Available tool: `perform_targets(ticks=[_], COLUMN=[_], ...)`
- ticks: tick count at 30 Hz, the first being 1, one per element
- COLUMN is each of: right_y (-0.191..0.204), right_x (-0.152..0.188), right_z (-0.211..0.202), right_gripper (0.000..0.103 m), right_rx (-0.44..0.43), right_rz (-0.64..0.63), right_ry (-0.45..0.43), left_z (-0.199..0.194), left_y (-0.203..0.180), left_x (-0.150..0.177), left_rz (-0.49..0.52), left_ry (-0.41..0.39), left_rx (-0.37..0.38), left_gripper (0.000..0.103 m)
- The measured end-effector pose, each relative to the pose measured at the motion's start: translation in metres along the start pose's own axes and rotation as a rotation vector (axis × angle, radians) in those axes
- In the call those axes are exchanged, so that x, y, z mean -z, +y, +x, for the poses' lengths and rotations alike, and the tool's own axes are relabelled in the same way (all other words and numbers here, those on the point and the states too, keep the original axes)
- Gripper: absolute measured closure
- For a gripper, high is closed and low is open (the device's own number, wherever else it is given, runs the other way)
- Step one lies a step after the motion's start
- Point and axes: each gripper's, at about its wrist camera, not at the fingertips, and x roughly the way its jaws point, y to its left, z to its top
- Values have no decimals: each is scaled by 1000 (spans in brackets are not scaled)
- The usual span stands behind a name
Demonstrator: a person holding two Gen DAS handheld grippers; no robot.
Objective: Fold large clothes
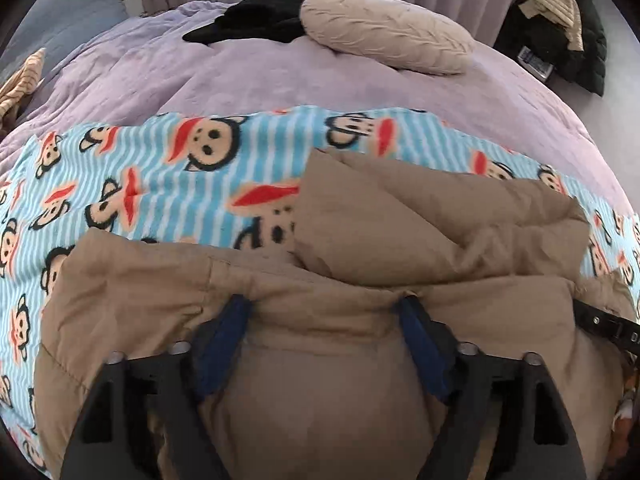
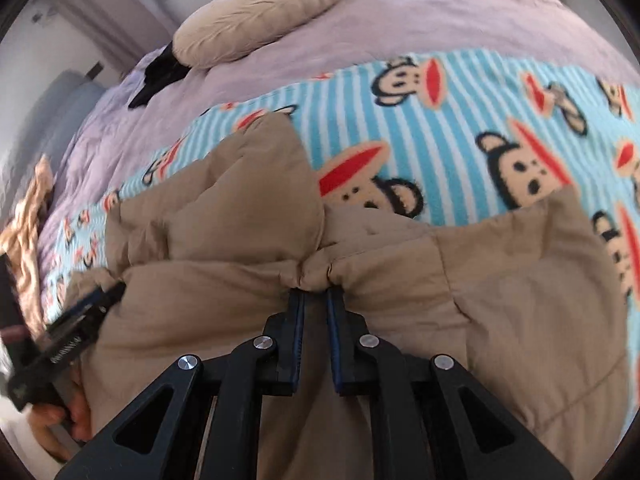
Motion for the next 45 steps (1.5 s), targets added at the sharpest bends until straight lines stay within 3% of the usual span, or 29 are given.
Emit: perform_targets(ticks=[5,7,9,10,16,19,20,21,27,33,35,39,41,45], right_y=[-4,-1,4,6,1,-4,-5,-5,-15,-23,-26,-33,-37,-45], right_x=[-8,-8,-4,1,48,75,83,90,134,160,168,181,188,202], right_z=[-8,-18,-33,-44,-91,-113,-119,-122,-143,-148,-146,-143,-139,-128], right_gripper=[90,80,53,50,46,38,35,33,23,23,14,12,0,0], right_rx=[-31,-35,-56,-62,-99,-112,-114,-117,-119,-109,-113,-118,-128,-161], right_rz=[53,66,72,71,142,178,187,194,252,288,303,331,360,434], right_ry=[43,47,32,20,28,38,44,50,88,104,116,126,125,124], left_z=[-17,-34,-55,-62,-101,-119,-125,-132,-157,-169,-170,-167,-163,-152], left_y=[3,8,13,15,24,26,26,27,23,18,17,17,20,31], left_x=[-9,-6,1,5,45,63,68,74,101,124,131,147,155,172], left_rz=[-4,-1,6,11,41,22,17,10,5,10,9,-2,-14,-65], left_ry=[28,18,12,14,80,93,95,98,96,113,123,145,159,207], left_rx=[-15,-32,-26,-31,-95,-93,-94,-96,-92,-97,-95,-88,-84,-55], left_gripper=[20,20,20,19,19,19,6,0,0,0,0,0,0,0])
